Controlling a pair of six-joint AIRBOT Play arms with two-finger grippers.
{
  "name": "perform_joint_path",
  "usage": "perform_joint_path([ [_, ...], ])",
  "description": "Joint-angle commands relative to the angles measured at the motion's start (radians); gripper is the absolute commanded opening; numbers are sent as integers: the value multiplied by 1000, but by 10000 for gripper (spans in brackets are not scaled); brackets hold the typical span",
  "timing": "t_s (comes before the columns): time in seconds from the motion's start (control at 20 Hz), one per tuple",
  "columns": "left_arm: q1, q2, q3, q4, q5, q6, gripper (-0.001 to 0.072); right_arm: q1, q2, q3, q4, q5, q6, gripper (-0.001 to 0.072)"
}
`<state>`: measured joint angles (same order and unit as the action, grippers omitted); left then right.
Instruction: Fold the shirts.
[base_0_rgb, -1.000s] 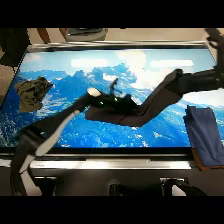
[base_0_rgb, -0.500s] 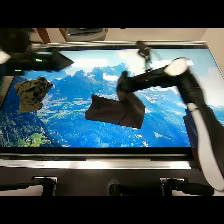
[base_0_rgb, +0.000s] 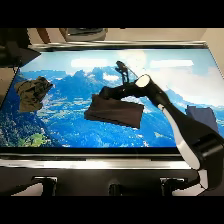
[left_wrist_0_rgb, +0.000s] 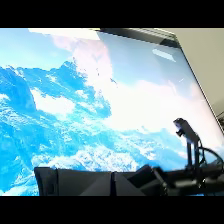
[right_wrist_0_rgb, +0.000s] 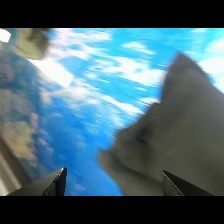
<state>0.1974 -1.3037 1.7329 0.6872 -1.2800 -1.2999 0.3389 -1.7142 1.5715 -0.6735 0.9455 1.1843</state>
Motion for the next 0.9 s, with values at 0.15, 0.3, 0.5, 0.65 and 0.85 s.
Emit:
perform_joint_path([
  [0.15,7,6,-10,47,-23,18,33,-344,90,-21,-543,517,74,670],
  [0.3,6,6,-10,47,-23,18,34,-404,90,-189,-447,453,96,670],
  [0.5,3,6,-10,46,-23,16,34,-369,52,-373,-135,164,93,628],
  [0.65,-15,5,-10,47,-22,17,34,-316,-10,-379,-60,130,75,609],
  [0.85,-36,1,-10,47,-22,18,34,-306,9,-332,-14,166,-150,48],
])
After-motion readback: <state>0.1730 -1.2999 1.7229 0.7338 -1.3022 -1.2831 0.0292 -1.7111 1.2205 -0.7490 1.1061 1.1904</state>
